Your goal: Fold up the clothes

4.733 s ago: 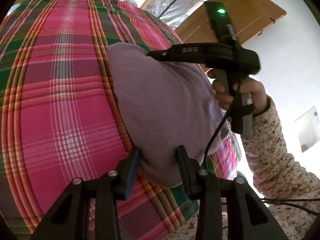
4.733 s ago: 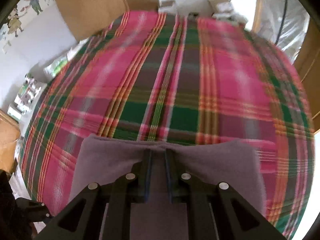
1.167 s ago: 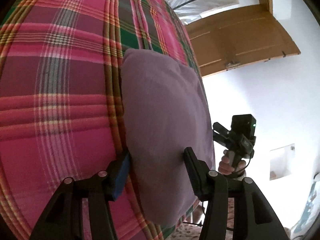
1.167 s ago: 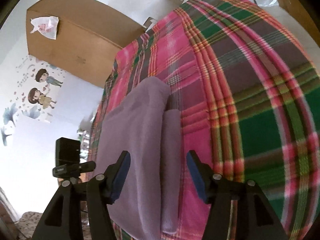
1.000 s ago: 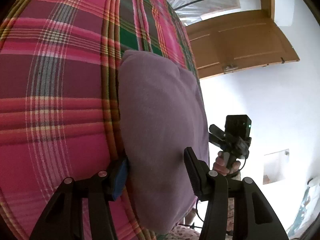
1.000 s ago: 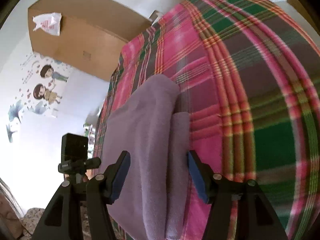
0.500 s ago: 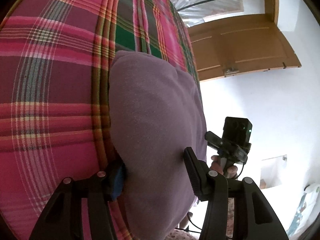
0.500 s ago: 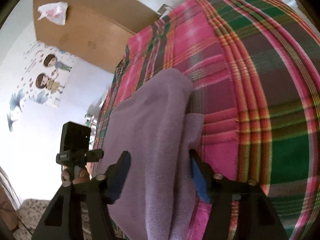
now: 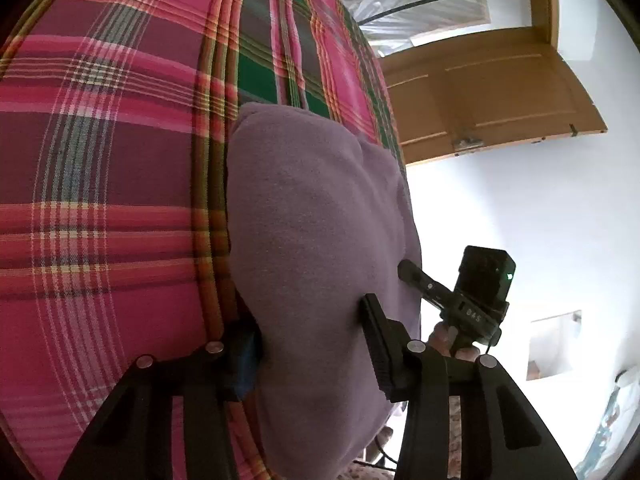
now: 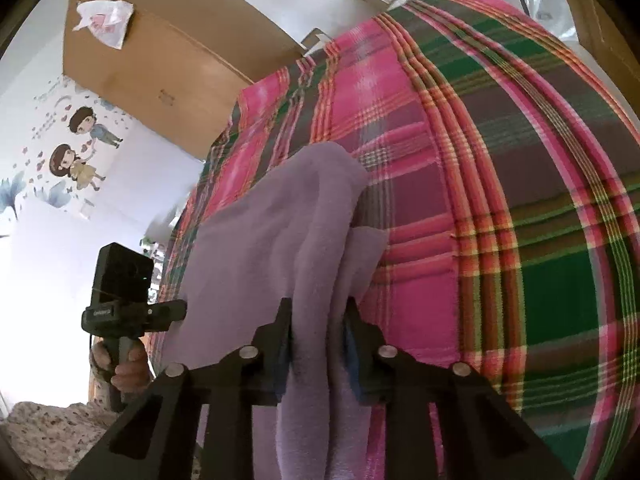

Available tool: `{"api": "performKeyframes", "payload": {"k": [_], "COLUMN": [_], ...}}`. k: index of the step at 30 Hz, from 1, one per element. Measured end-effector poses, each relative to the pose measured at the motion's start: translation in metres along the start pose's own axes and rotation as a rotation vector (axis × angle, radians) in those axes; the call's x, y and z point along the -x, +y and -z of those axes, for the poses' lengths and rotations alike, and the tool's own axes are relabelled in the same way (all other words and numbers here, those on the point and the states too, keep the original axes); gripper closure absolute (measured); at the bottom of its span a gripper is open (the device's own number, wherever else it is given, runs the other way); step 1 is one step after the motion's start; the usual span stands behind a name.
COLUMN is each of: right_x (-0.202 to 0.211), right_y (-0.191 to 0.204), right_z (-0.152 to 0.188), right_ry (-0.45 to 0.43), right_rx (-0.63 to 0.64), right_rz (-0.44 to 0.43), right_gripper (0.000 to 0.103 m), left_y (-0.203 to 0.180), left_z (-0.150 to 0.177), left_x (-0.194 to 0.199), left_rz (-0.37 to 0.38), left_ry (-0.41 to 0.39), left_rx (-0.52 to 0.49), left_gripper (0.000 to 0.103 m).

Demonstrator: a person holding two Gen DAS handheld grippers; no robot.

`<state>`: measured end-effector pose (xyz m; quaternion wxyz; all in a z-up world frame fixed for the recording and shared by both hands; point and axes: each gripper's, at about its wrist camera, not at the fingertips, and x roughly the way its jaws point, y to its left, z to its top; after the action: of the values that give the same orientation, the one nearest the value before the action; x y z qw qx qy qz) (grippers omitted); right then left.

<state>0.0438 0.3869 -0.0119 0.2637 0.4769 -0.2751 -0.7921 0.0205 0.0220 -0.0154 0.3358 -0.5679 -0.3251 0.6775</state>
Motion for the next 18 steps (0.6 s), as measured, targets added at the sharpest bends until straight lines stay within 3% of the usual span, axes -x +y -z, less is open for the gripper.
{"api": "performKeyframes", "payload": {"k": [8, 14, 18], "right_x": [-0.003, -0.016, -0.025], "right_y": [0.016, 0.038, 0.054], "right_z": [-0.005, -0.020, -0.029], "right_ry": [-0.033, -0.036, -0.037], "right_rx": [-0.006, 0.008, 0.018], "right_rz": [-0.037, -0.059, -0.073], "right_gripper": [0.081, 0.082, 0.082], "left_y": [0.000, -0.006, -0.008], "left_z": [-0.006, -0.015, -0.027], "left_x": [0.002, 0.022, 0.042], "left_rz": [0.013, 0.016, -0.023], "left_ry": [-0.019, -0.080, -0.130], "left_rx": [-0.014, -0.032, -0.057], "left_gripper": [0.064, 0.064, 0.064]}}
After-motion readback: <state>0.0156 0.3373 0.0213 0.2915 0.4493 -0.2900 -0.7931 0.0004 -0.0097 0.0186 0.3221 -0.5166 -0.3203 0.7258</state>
